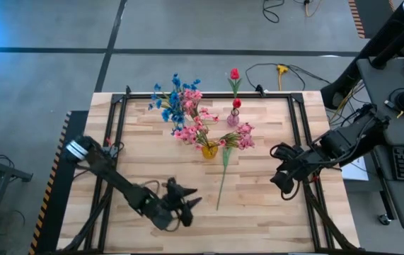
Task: Sort flowers into vase by color
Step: Put the red tulip into violet vase
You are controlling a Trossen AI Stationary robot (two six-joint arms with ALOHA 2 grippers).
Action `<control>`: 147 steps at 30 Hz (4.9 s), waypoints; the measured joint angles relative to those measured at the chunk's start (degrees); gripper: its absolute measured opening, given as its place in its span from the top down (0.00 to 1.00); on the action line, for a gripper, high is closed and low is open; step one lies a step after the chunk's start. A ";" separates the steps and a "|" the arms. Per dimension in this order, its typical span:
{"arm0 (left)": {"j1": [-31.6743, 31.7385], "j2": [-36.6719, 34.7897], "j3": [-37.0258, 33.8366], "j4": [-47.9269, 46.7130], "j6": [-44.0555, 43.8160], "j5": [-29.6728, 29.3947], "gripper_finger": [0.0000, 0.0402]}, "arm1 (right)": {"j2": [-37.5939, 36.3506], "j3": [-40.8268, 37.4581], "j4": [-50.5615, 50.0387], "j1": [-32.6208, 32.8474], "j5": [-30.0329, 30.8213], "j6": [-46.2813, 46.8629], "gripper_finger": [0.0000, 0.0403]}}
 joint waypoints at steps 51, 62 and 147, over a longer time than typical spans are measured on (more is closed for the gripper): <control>11.96 37.72 35.79 -13.68 -0.22 -8.90 0.61 | 0.58 -2.08 0.30 1.37 4.51 -9.73 0.30; 12.01 37.52 35.88 -18.37 -5.12 -8.61 0.98 | 0.58 -2.08 0.38 1.36 4.54 -10.00 0.30; -1.71 15.76 8.42 71.79 89.07 16.40 1.00 | 23.52 -24.96 113.35 21.72 44.06 -77.75 0.30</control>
